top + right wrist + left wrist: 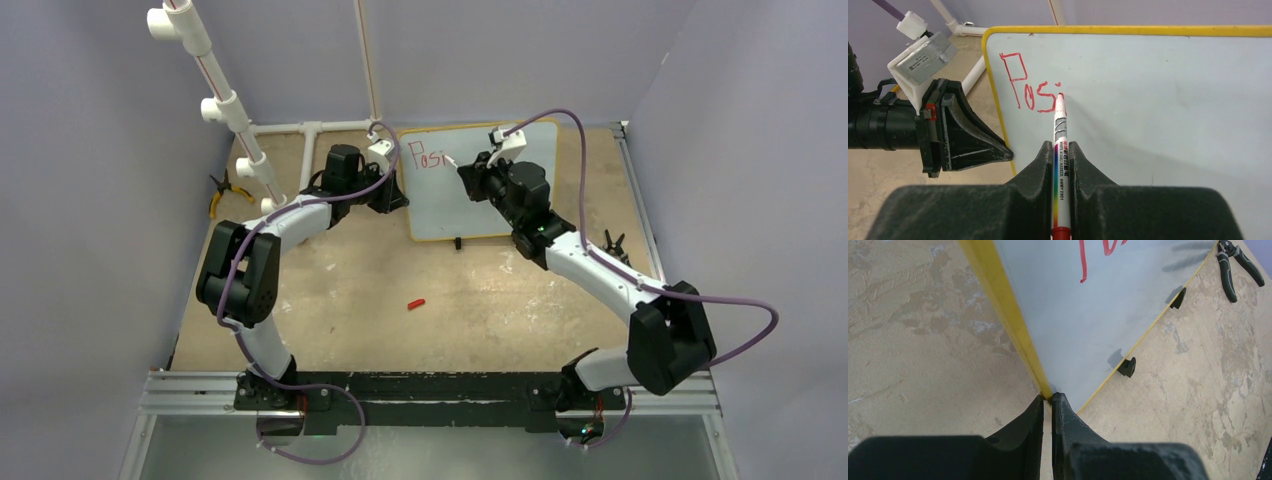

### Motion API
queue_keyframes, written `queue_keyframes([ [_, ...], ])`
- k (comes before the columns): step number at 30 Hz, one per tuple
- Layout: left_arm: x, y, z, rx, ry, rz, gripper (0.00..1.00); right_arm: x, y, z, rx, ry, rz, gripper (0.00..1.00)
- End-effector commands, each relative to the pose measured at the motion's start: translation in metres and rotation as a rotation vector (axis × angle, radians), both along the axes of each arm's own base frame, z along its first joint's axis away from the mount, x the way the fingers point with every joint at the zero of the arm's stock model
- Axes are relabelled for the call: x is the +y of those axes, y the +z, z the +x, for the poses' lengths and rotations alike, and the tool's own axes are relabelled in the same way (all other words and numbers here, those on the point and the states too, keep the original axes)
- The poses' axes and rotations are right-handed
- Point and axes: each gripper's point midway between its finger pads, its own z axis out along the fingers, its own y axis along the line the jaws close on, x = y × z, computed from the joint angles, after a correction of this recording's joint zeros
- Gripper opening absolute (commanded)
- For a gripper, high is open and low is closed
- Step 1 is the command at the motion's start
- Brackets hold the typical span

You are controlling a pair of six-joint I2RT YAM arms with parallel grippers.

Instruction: Write a sentence on the whiteboard

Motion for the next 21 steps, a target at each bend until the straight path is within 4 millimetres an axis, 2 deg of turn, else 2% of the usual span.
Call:
queue_keyframes([
  [1, -0.005, 0.021, 0.006, -0.06, -0.009, -0.012, 0.0, -0.006, -0.002, 0.007, -0.006, -0.036, -0.001, 0.0],
  [9, -0.005, 0.022, 0.005, -0.061, -0.013, -0.012, 0.0, -0.01, -0.002, 0.014, -0.006, -0.072, -0.003, 0.0],
  [18, -0.005, 0.024, 0.005, -0.065, -0.014, -0.014, 0.0, -0.026, 0.004, 0.012, -0.017, -0.14, 0.005, 0.0],
  [21, -0.005, 0.025, 0.005, -0.068, -0.013, -0.014, 0.0, -0.025, 0.004, 0.012, -0.015, -0.136, 0.002, 0.0],
])
